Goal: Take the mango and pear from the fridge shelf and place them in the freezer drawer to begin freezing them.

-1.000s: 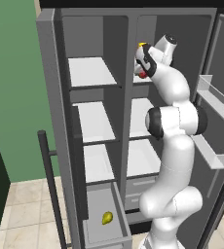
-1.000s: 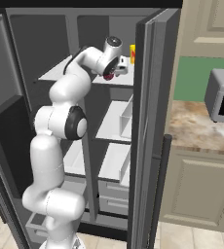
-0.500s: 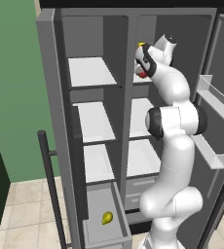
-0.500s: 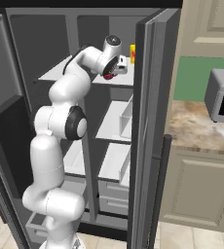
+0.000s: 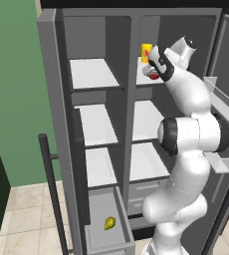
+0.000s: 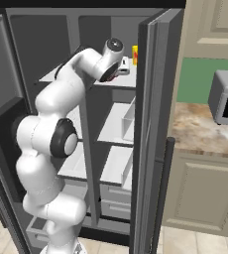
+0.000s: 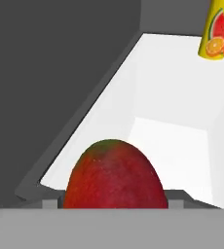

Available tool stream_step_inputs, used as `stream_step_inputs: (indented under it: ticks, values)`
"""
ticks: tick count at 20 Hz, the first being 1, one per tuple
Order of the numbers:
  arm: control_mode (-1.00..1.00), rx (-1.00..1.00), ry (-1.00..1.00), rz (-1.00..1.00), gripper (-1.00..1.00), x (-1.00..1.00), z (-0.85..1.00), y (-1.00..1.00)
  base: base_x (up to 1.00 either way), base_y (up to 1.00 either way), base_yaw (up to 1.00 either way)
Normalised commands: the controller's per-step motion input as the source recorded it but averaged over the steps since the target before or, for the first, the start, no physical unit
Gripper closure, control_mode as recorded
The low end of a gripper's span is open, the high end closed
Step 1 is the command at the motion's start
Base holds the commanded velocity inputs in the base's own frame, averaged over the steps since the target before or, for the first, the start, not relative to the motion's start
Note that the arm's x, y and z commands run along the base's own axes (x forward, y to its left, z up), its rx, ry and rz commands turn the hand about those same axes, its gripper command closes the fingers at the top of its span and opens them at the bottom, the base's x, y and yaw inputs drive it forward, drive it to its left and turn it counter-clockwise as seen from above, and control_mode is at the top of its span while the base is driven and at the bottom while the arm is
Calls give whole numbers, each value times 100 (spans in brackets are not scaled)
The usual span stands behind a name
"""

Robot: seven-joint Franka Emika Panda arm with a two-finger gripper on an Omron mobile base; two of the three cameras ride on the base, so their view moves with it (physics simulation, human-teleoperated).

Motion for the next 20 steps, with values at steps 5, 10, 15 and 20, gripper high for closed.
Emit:
stream_step_inputs:
  ticks: [5, 10, 15, 20]
  values:
    - [-100, 0, -6, -4, 100, -100, 0, 0, 0, 0, 0]
    - [-100, 0, 0, -1, 100, -100, 0, 9, 0, 0, 0]
    - [-100, 0, 16, 0, 100, -97, -7, 45, 0, 0, 0]
    - [-100, 0, 24, 0, 100, -58, -53, 74, 0, 0, 0]
